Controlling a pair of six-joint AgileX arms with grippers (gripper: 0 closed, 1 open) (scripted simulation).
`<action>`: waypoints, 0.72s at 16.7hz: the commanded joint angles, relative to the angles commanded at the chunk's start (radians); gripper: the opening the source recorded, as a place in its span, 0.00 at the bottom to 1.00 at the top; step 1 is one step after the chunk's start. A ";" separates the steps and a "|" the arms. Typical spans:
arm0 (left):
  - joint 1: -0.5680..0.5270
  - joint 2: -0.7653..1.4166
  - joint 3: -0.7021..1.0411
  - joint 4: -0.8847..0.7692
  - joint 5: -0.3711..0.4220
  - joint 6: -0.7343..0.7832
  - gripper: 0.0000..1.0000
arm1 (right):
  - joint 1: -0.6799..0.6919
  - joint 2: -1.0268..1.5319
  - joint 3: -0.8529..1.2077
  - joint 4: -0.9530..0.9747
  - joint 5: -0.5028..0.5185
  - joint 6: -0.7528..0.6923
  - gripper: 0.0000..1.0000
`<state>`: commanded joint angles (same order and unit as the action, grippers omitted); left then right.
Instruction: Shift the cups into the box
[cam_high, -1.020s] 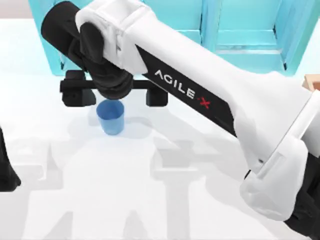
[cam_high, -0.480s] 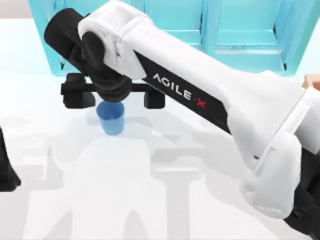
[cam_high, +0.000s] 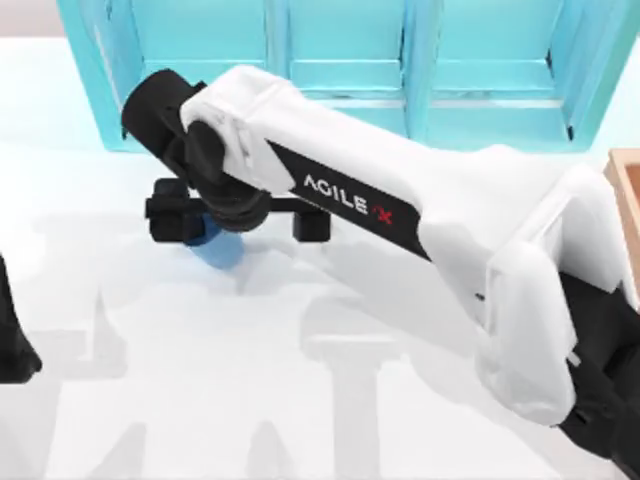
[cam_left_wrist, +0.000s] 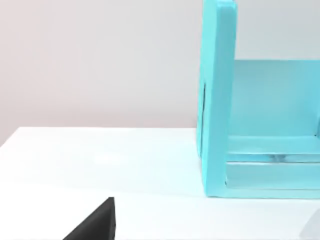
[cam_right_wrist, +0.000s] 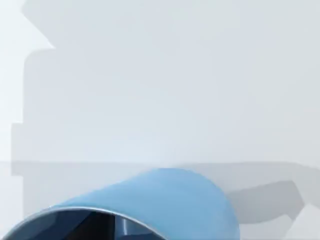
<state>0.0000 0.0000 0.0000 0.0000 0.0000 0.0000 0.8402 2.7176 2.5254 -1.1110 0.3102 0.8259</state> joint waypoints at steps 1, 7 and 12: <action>0.000 0.000 0.000 0.000 0.000 0.000 1.00 | 0.000 0.000 0.000 0.000 0.000 0.000 1.00; 0.000 0.000 0.000 0.000 0.000 0.000 1.00 | 0.000 0.000 0.000 0.000 0.000 0.000 0.70; 0.000 0.000 0.000 0.000 0.000 0.000 1.00 | 0.000 0.000 0.000 0.000 0.000 0.000 0.32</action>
<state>0.0000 0.0000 0.0000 0.0000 0.0000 0.0000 0.8402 2.7177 2.5251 -1.1106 0.3102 0.8258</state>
